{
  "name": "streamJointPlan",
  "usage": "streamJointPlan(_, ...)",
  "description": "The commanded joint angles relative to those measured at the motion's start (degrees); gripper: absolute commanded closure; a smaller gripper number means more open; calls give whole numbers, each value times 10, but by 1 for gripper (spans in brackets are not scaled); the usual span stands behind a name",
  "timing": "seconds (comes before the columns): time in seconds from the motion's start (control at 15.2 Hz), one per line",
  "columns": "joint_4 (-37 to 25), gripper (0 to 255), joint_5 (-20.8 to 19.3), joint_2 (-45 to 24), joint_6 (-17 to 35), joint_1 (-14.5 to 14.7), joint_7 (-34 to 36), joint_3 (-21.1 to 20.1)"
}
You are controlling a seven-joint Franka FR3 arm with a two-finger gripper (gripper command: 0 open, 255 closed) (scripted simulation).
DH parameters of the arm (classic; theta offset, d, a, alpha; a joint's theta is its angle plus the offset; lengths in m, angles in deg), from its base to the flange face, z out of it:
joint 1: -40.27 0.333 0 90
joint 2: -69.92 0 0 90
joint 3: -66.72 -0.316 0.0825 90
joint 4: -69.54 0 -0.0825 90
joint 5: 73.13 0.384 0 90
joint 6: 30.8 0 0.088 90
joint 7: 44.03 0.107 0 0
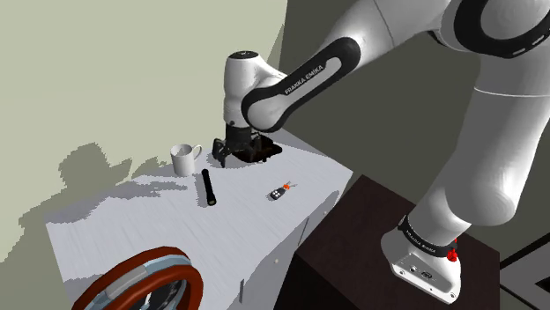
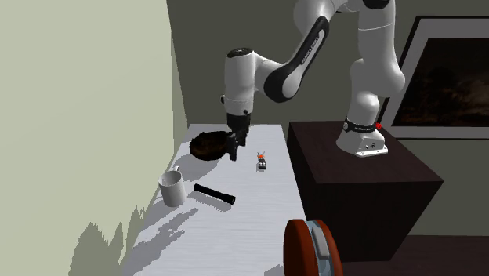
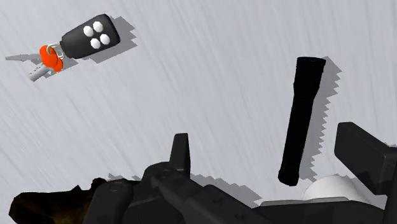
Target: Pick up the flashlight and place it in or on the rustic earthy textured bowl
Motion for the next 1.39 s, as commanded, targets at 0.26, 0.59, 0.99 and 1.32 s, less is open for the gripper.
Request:
streamJointPlan(0.26, -132, 0, -43, -149, 4, 46, 65, 27)
streamJointPlan(0.59, -257, 0, -53, -266, -9, 79, 93, 47)
streamJointPlan(0.99, -268, 0, -61, -301, 16, 86, 97, 55)
streamJointPlan(1.32, -272, 0, -63, -311, 22, 87, 98, 58)
